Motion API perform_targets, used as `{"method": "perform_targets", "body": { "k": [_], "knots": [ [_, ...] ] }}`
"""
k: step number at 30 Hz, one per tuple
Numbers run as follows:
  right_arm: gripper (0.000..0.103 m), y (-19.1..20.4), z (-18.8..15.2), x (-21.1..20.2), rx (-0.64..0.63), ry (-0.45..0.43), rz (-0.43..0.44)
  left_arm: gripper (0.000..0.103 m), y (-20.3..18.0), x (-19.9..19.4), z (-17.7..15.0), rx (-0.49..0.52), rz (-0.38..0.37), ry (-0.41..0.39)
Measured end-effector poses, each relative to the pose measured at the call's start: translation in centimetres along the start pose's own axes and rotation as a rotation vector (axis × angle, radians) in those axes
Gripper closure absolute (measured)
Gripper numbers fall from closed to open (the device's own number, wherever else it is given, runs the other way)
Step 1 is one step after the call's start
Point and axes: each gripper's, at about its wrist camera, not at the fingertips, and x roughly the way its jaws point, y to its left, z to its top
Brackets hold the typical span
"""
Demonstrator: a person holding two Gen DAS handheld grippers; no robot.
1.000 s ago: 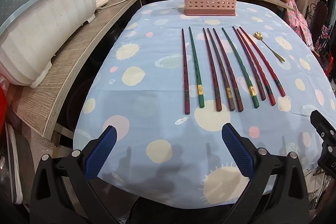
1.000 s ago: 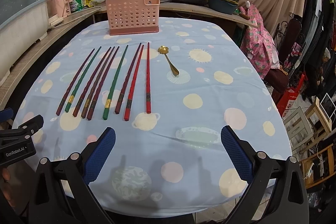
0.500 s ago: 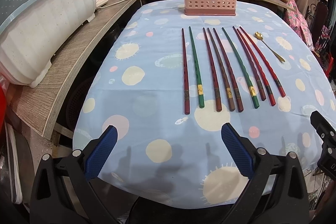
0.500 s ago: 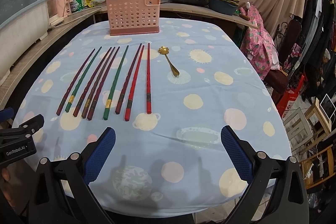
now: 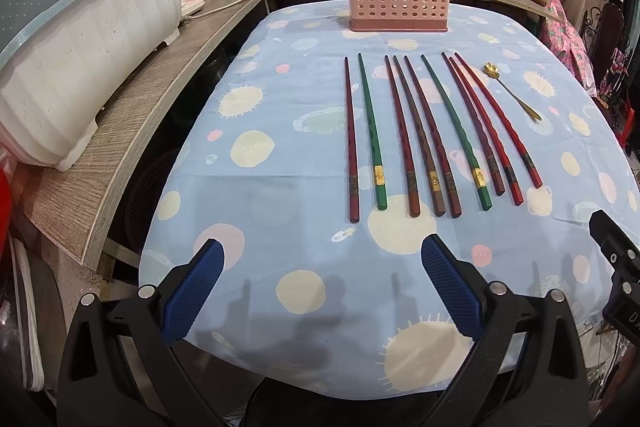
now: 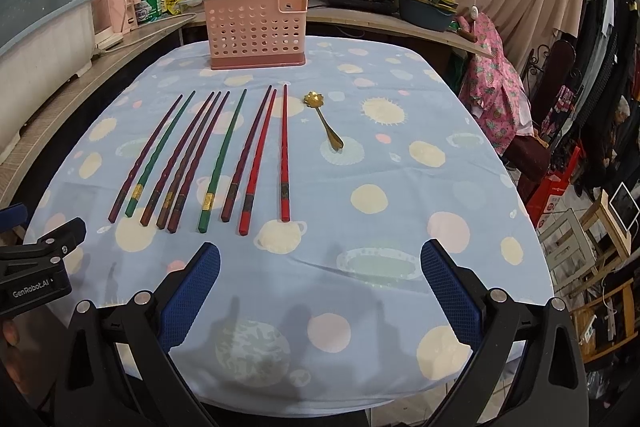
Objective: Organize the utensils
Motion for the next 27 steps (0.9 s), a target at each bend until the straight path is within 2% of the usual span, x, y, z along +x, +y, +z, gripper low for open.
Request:
{"method": "perform_targets", "body": {
  "k": [27],
  "knots": [
    [0.007,-0.39,0.18,0.25,0.013,0.003,0.010,0.009,-0.01,0.42,-0.07,0.002,0.000,0.011]
  ]
}}
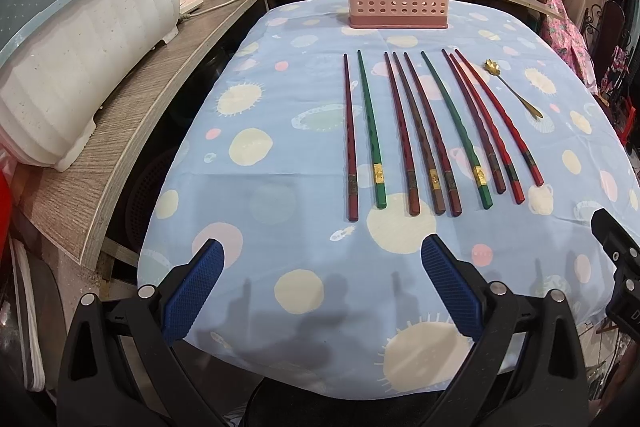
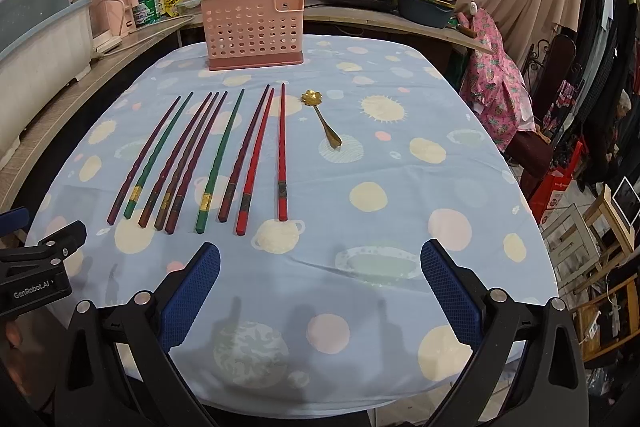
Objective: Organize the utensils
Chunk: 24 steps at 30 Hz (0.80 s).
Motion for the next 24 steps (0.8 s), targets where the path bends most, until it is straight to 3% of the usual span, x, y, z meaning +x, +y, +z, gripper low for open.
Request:
{"method": "perform_targets", "body": {
  "k": [9,24],
  "knots": [
    [0.007,-0.6,0.4,1.0,0.016,0.006,0.007,0.009,0.8,1.3,0.8,-0.016,-0.003,0.006],
    [0.007,-1.0,2.2,4.7,0.027,0.037,0.004,0.009,1.9,7.6,2.6,-0.035,-0.012,0.079]
  ]
}}
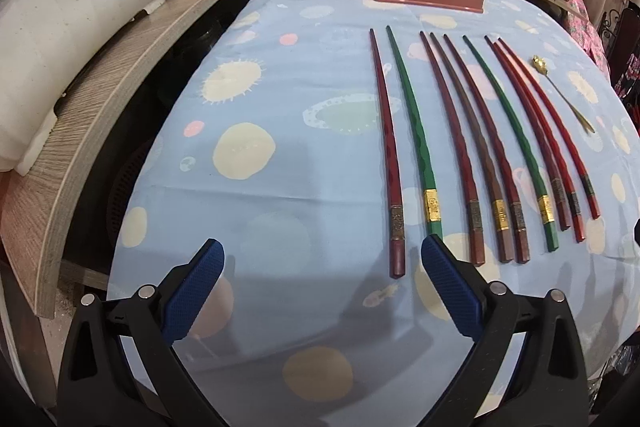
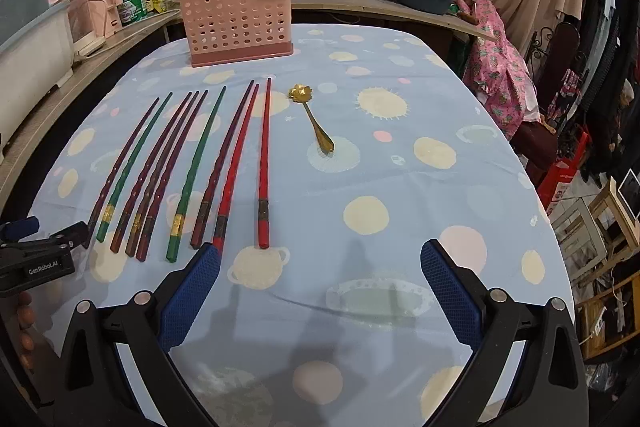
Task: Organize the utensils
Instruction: 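Grasp the dark red chopstick with the left gripper while the right gripper grasps the gold spoon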
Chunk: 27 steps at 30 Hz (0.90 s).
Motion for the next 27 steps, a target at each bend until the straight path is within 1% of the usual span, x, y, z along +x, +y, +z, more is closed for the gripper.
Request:
{"method": "perform_targets", "body": {
  "k": [3,5,10,12,14,17,18,20,21,22,23,24,25,26,27],
  "knots": [
    [0.007,0.0,0.5,0.5,0.000,0.001,0.001,0.009,0.1,0.6,0.3,-0.010,0.003,0.009],
    [0.007,0.1,0.7,0.7,-0.001,0.002,0.004,0.014,0.2,0.9,0.5,-0.012,-0.001,0.015],
    [0.007,0.2,1.1,1.3,0.001,0.008,0.007,0.018,0.3,1.4,0.6,-0.020,-0.017,0.024],
    [0.007,0.0,1.4,1.7,0.009,0.015,0.015,0.022,0.3,1.4,0.6,-0.022,-0.024,0.022],
    [0.007,-0.2,1.7,2.1,0.029,0.022,0.035,0.032,0.2,1.3,0.6,-0.025,-0.047,0.026],
    [0.007,-0.5,2.3,2.7,0.031,0.017,0.018,0.042,0.0,1.2,0.8,-0.030,-0.082,0.035],
    [0.007,-0.5,2.5,2.9,0.031,0.017,0.017,0.044,0.0,1.1,0.8,-0.028,-0.089,0.035],
    [0.007,-0.8,3.0,3.5,0.034,0.017,0.014,0.054,-0.1,1.0,0.8,-0.026,-0.101,0.034],
    [0.007,-0.9,3.2,3.7,0.035,0.016,0.011,0.057,-0.1,1.0,0.8,-0.029,-0.110,0.036],
    [0.007,-1.0,3.5,4.0,0.037,0.014,0.009,0.064,0.0,0.9,0.9,-0.034,-0.123,0.039],
    [0.007,-1.2,3.7,4.2,0.040,0.013,0.007,0.074,0.1,0.9,1.0,-0.037,-0.133,0.042],
    [0.009,-1.4,4.0,4.5,0.046,0.015,0.008,0.079,0.2,0.9,1.1,-0.041,-0.141,0.046],
    [0.012,-1.6,4.3,4.9,0.051,0.016,0.012,0.087,0.4,0.9,1.2,-0.047,-0.153,0.052],
    [0.013,-1.8,4.7,5.3,0.057,0.016,0.016,0.092,0.4,1.0,1.2,-0.050,-0.160,0.055],
    [0.015,-2.0,5.0,5.7,0.063,0.020,0.017,0.094,0.5,1.0,1.3,-0.051,-0.169,0.058]
  ]
}}
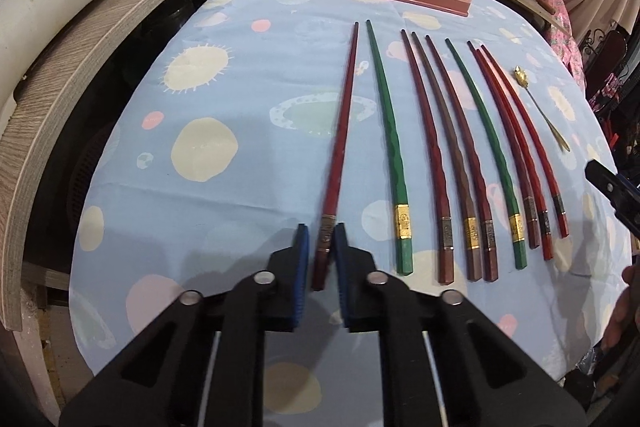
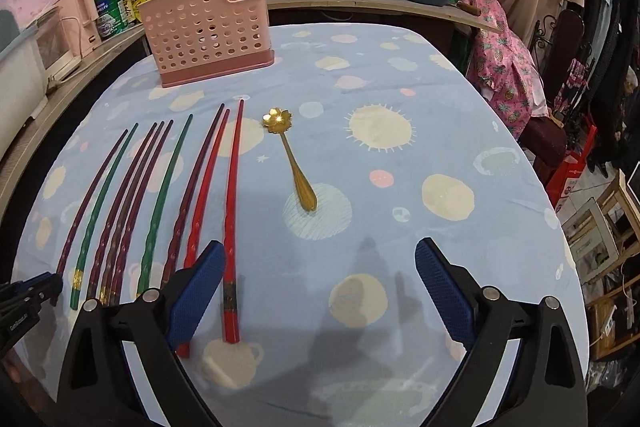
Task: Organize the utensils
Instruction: 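Grasp the dark red chopstick with the left gripper while the right gripper grasps the gold spoon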
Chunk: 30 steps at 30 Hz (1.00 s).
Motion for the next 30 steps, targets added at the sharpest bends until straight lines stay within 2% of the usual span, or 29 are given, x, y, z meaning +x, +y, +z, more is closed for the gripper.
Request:
{"method": "perform_targets", "body": {
  "k": [10,14,15,16,24,27,30],
  "knots": [
    [0.055,-0.2,2.6,4.1,0.021,0.053,0.049,0.095,0.0,0.3,0.4,0.010,-0.008,-0.010],
    [0.067,-0.4,3.2,5.4,0.033,0.073,0.058,0.095,0.0,0.4,0.6,0.016,-0.004,-0.014],
    [0.073,-0.4,3.3,5.7,0.036,0.078,0.059,0.095,-0.1,0.4,0.6,0.018,-0.002,-0.017],
    [0.075,-0.4,3.2,5.8,0.040,0.075,0.059,0.095,-0.1,0.4,0.7,0.018,-0.002,-0.017],
    [0.076,0.6,2.5,5.4,0.001,0.057,0.063,0.095,-0.1,0.6,1.0,0.018,0.001,-0.019],
    [0.090,0.9,2.3,5.2,-0.020,0.052,0.063,0.095,-0.1,0.6,1.0,0.016,0.000,-0.020],
    [0.092,1.0,2.0,5.0,-0.021,0.053,0.069,0.095,0.0,0.6,1.0,0.016,0.001,-0.021]
  ]
}}
